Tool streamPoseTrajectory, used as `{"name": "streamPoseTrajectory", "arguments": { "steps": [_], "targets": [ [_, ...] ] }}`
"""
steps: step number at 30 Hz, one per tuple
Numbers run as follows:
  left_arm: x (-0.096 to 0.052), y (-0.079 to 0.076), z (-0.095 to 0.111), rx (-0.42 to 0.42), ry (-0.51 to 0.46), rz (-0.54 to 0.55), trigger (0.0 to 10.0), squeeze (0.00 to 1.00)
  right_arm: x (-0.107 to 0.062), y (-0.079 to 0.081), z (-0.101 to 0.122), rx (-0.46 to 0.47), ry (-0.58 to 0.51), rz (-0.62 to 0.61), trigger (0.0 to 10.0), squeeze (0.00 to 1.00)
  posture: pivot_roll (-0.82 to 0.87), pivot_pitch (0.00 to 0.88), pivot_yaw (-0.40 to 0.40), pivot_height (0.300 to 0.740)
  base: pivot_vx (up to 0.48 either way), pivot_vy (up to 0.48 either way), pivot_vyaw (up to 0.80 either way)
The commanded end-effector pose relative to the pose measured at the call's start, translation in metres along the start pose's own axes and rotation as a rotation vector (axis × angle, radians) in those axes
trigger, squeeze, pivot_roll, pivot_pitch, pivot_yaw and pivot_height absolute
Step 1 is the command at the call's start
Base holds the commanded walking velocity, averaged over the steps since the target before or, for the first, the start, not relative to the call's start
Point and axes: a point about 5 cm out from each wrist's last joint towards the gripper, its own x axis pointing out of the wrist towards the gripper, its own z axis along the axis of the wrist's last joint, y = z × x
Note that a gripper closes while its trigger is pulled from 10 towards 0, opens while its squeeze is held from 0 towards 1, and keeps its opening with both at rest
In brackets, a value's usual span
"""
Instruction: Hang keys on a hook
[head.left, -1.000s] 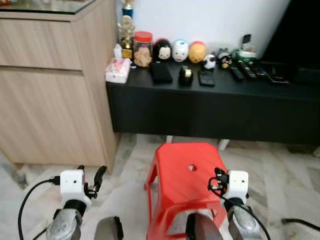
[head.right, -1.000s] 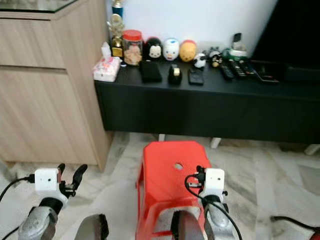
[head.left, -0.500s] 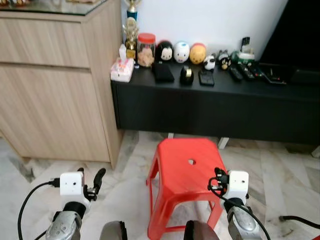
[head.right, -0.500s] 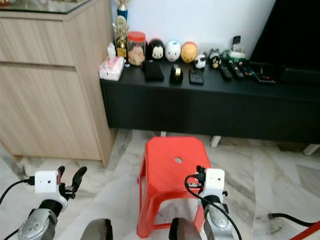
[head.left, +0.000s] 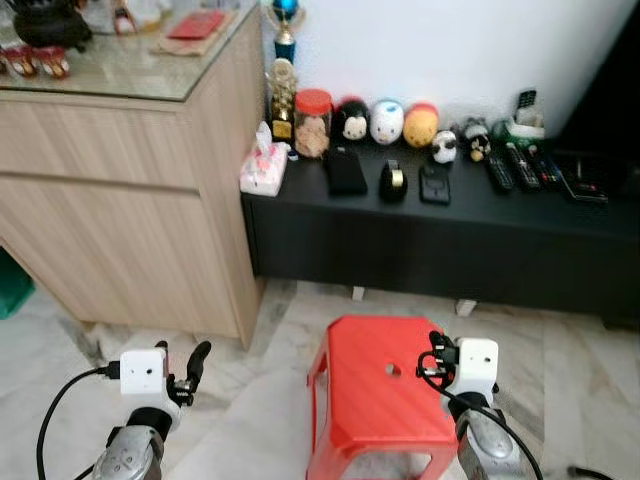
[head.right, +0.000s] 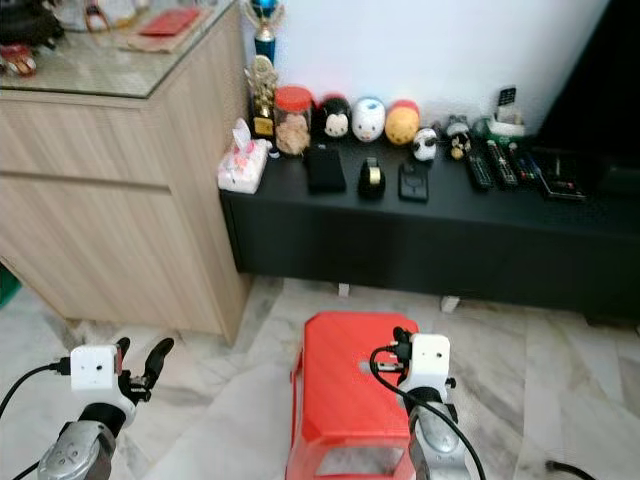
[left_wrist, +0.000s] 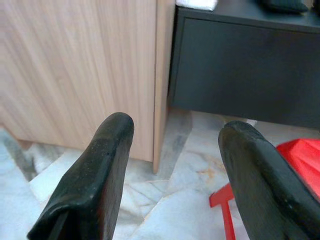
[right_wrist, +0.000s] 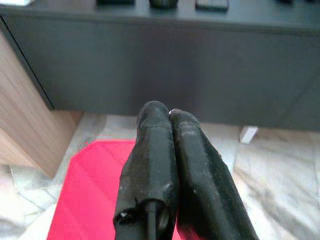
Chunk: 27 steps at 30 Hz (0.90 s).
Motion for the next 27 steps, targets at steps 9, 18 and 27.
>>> {"name": "streamPoseTrajectory", "arguments": {
  "steps": [9,18,27],
  "targets": [
    [-0.017,0.012,-0.052,-0.01,0.204,0.046,10.0,0.0,-0.012,-0.011,-0.022,-0.002,0.087,-0.043,10.0,0.0,0.1,0.0,-0.09,0.74,0.0,0.0,0.0],
    [-0.03,0.015,-0.089,-0.035,0.37,0.091,10.0,0.0,-0.025,-0.022,-0.054,-0.024,0.29,-0.095,10.0,0.0,0.1,0.0,-0.089,0.74,0.0,0.0,0.0],
    [-0.037,0.008,-0.113,-0.046,0.526,0.089,10.0,0.0,-0.033,-0.022,-0.074,0.045,0.461,-0.151,10.0,0.0,0.08,0.0,-0.076,0.74,0.0,0.0,0.0]
  ]
}}
